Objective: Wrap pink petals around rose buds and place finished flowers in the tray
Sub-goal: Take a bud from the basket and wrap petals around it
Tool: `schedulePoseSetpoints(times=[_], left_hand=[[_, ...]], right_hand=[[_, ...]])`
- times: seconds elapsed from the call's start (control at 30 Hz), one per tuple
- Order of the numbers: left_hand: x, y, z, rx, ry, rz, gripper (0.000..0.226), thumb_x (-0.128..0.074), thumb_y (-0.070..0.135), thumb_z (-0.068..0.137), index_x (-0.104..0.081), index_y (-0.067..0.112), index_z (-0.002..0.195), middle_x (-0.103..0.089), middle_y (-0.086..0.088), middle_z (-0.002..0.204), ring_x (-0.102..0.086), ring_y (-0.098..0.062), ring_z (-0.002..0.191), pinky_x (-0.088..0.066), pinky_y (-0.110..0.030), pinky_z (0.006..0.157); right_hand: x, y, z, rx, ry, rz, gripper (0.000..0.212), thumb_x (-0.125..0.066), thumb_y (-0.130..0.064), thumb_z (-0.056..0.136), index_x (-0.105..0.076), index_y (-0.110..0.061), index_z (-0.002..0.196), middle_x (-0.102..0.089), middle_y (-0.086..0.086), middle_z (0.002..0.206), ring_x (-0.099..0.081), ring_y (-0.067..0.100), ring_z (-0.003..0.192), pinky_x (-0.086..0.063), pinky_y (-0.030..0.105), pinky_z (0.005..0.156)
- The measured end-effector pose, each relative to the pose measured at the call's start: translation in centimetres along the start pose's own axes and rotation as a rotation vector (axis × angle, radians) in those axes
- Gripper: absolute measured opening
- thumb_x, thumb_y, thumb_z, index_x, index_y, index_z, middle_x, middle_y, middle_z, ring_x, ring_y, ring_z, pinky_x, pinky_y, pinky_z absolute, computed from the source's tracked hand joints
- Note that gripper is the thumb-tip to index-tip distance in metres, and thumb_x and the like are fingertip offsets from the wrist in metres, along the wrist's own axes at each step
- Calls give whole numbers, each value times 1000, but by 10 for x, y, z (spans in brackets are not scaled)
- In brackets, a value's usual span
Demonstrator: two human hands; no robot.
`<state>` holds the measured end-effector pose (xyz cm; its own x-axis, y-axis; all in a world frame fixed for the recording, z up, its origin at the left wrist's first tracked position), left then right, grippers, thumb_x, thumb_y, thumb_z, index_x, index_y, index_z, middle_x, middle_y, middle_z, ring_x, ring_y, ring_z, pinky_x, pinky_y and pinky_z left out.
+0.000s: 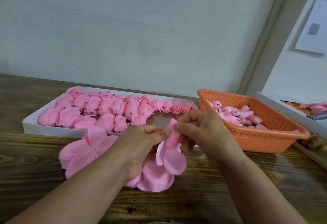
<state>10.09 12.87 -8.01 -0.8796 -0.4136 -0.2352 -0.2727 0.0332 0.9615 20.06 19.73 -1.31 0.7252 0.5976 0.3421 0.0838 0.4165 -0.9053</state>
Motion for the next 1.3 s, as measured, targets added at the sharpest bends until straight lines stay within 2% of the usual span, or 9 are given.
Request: schedulePoseSetpoints(times=[0.23, 0.37, 0.43, 0.53, 0.8, 0.9, 1.03, 1.2, 1.3], left_hand=[[1, 6, -3, -49, 36, 94, 21, -68, 22, 84, -74, 6, 96, -74, -17, 92, -69, -35, 95, -52, -52, 93], [-5, 10, -2, -55, -56, -73, 63, -70, 50, 66, -66, 5, 109, -72, -17, 105, -69, -31, 101, -54, -46, 91], [-15, 11, -7, -106, -123, 46, 50, -74, 42, 70, -71, 7, 105, -72, -16, 105, -69, -32, 100, -52, -48, 93], [-5, 8, -7, -139, 54, 214, 11, -65, 14, 89, -72, 7, 94, -75, -14, 87, -72, -31, 86, -55, -52, 87], [2, 28, -12, -267, 197, 534, 33, -46, 23, 100, -71, 25, 78, -72, -1, 79, -66, -13, 72, -55, -31, 71], [3, 25, -11, -244, 190, 427, 38, -47, 23, 100, -71, 14, 72, -73, -13, 85, -69, -25, 75, -56, -37, 74], [6, 14, -5, -168, 157, 204, 29, -48, 26, 100, -74, 15, 94, -74, -13, 85, -70, -32, 88, -55, -49, 88], [8, 12, 1, -173, 134, -50, 33, -56, 31, 94, -70, 2, 89, -72, -16, 74, -71, -22, 65, -57, -29, 58], [7, 12, 3, -166, 96, -146, 30, -49, 12, 95, -71, 2, 77, -72, -18, 71, -73, -25, 67, -56, -25, 55]], right_hand=[[1, 3, 2, -2, 92, -98, 17, -65, -1, 83, -60, -5, 67, -56, 1, 42, -48, 12, 33, -38, 21, 38], [23, 6, 3, -8, 244, 5, 20, -58, 6, 82, -56, -2, 63, -53, 3, 39, -43, 13, 29, -34, 19, 32], [27, 8, 2, -5, 285, 33, 21, -57, 7, 82, -55, -2, 63, -53, 5, 39, -43, 14, 30, -34, 21, 32], [23, 10, 2, -10, 274, 18, 24, -58, 6, 82, -56, -5, 62, -53, 4, 39, -44, 13, 30, -35, 19, 33], [7, -8, 1, 96, 158, -289, 19, -63, -1, 81, -60, -6, 63, -55, 0, 48, -46, 9, 40, -40, 27, 43], [1, -13, 0, 126, 133, -317, 16, -62, -1, 82, -58, 2, 66, -54, 13, 54, -44, 16, 47, -39, 31, 48], [-6, -15, -1, 142, 115, -341, 18, -62, 0, 81, -57, 1, 64, -52, 10, 53, -42, 17, 47, -37, 29, 47], [-2, -9, -1, 102, 147, -276, 21, -62, 1, 82, -57, -3, 61, -55, 9, 51, -46, 11, 38, -37, 21, 40], [4, -5, 0, 71, 187, -196, 21, -59, 5, 81, -57, -2, 62, -57, 16, 52, -45, 9, 33, -36, 20, 36]])
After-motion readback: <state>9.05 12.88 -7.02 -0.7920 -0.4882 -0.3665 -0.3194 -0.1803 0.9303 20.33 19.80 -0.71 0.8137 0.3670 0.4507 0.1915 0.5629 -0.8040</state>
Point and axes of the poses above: each hand's wrist, its own z-axis towards the middle knuckle, its own x-axis out of the back of the hand, y = z × x, the point moved 9 cm from there along z, towards the middle knuckle
